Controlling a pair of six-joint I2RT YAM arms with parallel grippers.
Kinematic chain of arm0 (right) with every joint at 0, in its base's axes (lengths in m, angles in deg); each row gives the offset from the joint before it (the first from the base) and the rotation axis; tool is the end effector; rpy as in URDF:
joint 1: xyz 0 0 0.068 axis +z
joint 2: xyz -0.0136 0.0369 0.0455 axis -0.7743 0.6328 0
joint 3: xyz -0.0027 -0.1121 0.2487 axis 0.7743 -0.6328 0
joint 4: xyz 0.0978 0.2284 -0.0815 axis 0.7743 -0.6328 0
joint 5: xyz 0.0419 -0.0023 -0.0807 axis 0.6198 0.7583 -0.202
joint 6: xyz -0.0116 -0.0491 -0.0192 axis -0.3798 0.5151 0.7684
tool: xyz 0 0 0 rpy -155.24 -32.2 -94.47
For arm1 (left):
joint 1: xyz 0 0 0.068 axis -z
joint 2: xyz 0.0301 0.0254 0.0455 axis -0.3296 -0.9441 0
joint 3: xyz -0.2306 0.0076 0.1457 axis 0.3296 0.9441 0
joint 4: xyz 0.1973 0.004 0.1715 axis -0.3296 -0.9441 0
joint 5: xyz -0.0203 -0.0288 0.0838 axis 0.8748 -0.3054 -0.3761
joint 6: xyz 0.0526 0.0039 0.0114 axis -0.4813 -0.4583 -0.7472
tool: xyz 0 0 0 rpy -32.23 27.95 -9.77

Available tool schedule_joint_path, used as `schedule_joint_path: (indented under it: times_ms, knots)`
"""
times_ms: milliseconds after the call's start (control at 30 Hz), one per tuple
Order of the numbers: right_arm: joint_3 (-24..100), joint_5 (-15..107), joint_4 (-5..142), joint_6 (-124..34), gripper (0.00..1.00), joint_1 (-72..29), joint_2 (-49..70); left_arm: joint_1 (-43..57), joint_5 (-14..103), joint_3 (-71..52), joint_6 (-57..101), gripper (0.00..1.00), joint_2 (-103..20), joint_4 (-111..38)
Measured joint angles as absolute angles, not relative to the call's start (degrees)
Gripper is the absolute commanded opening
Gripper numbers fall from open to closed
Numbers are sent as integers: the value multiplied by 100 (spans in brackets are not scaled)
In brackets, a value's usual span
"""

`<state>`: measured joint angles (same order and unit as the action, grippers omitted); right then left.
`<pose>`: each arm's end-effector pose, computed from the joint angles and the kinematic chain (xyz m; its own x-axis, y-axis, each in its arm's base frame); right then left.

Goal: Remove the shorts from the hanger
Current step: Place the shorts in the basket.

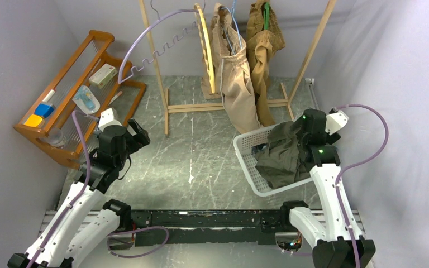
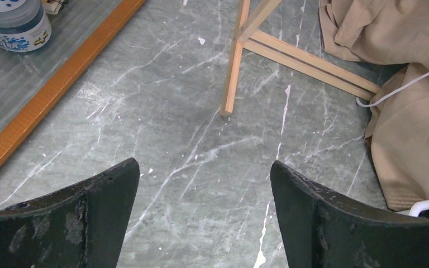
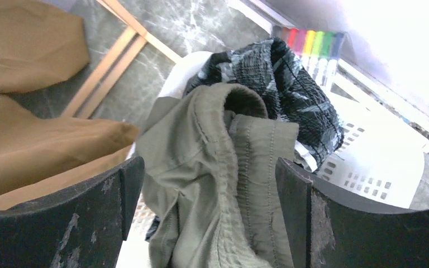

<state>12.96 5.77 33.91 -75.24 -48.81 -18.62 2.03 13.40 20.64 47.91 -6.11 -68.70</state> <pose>0.1873 -0.0129 0.3151 -0.2237 0.5031 -0.8348 0.6800 0.6941 0.2361 0.1482 -0.0429 0.3022 -0.3499 -0.4661 -0.8126 -0.2518 0.8823 -0.3976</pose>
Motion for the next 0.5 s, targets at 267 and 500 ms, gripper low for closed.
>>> schedule_joint_path:
  times_ms: [267,500]
  knots:
    - [1390,1505,3583,-7257,74,-4883,-2264,203,1340,2064,4791,91,-615,-6870]
    - [335,2848,4178,-7248,76,-4883,-2074,203,1345,2064,4793,91,-628,-6870]
